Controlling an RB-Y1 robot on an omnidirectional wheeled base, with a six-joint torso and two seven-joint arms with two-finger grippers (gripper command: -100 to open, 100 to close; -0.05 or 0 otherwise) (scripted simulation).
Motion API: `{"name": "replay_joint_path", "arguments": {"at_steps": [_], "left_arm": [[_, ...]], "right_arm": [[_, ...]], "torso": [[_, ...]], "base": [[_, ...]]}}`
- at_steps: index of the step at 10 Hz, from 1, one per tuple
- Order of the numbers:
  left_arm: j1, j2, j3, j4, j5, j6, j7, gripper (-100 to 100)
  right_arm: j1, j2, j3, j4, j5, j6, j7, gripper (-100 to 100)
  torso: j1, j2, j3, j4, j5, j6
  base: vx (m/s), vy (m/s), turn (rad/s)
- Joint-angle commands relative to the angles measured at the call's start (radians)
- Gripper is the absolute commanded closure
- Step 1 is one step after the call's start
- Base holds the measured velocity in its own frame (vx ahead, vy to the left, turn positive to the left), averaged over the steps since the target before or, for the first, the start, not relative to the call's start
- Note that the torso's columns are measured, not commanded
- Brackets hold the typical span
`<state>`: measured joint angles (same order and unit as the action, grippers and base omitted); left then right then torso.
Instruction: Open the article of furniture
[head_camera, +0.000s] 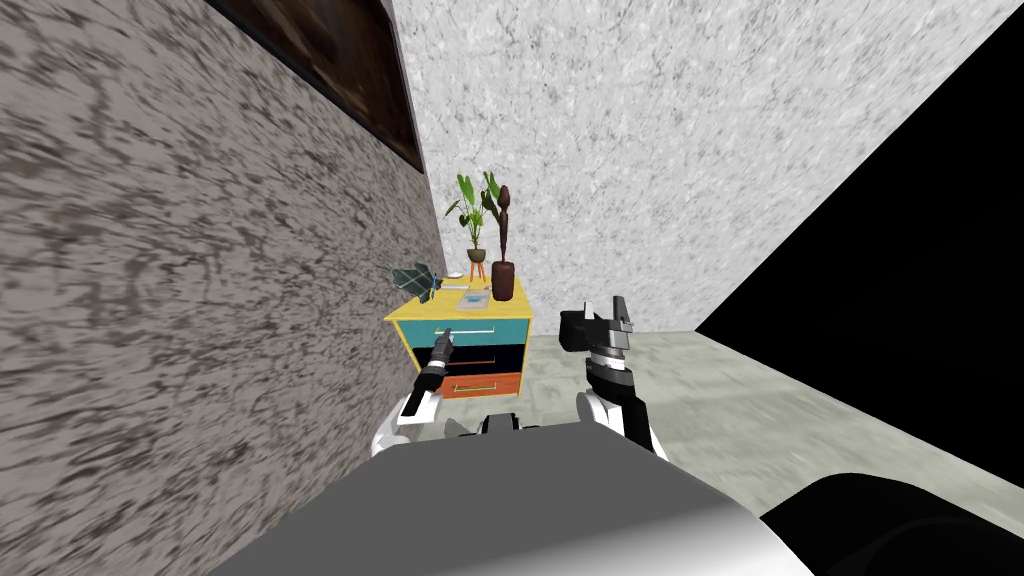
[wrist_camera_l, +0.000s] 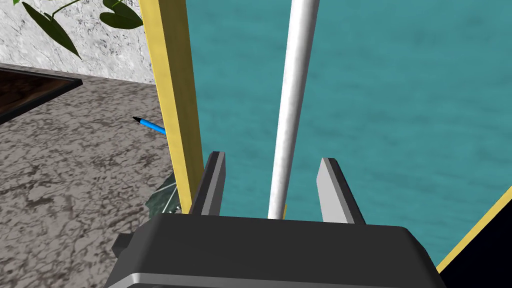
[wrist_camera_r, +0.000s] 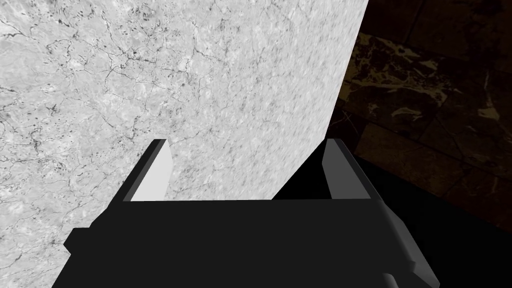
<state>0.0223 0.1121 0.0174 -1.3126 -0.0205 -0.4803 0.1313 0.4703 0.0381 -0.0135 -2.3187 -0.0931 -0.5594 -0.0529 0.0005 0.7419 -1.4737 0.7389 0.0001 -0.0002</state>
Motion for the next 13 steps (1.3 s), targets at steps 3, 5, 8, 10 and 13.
{"name": "replay_joint_path", "arguments": {"at_steps": [3, 5, 8, 10, 13], "left_arm": [[0.008, 0.008, -0.007, -0.032, -0.001, 0.017, 0.009, 100], [0.011, 0.014, -0.01, -0.056, -0.002, 0.028, 0.014, 100], [0.01, 0.007, -0.007, -0.021, -0.001, 0.016, 0.008, -100], [0.009, 0.001, -0.006, 0.004, -0.001, 0.006, 0.004, -100], [-0.008, 0.007, -0.001, -0.026, 0.001, 0.049, 0.008, -100]], "right_arm": [[0.0, 0.0, 0.0, 0.0, 0.0, 0.0, 0.0, 0], [0.0, 0.0, 0.0, 0.0, 0.0, 0.0, 0.0, 0], [0.0, 0.0, 0.0, 0.0, 0.0, 0.0, 0.0, 0], [0.001, 0.0, 0.0, 0.0, 0.0, 0.0, 0.0, 0], [0.0, 0.0, 0.0, 0.0, 0.0, 0.0, 0.0, 0]], "torso": [[-0.002, 0.003, 0.002, 0.001, -0.001, 0.0], [-0.001, -0.002, -0.001, 0.0, 0.0, 0.0], [-0.001, -0.016, -0.01, -0.004, 0.0, 0.0], [0.0, -0.01, -0.007, -0.003, 0.0, 0.0], [-0.001, 0.002, 0.002, 0.001, 0.0, 0.0]], "base": [[-0.132, -0.004, 0.023], [-0.185, -0.009, 0.026], [0.052, -0.005, -0.018], [0.172, 0.003, -0.023], [0.083, -0.001, -0.007]]}}
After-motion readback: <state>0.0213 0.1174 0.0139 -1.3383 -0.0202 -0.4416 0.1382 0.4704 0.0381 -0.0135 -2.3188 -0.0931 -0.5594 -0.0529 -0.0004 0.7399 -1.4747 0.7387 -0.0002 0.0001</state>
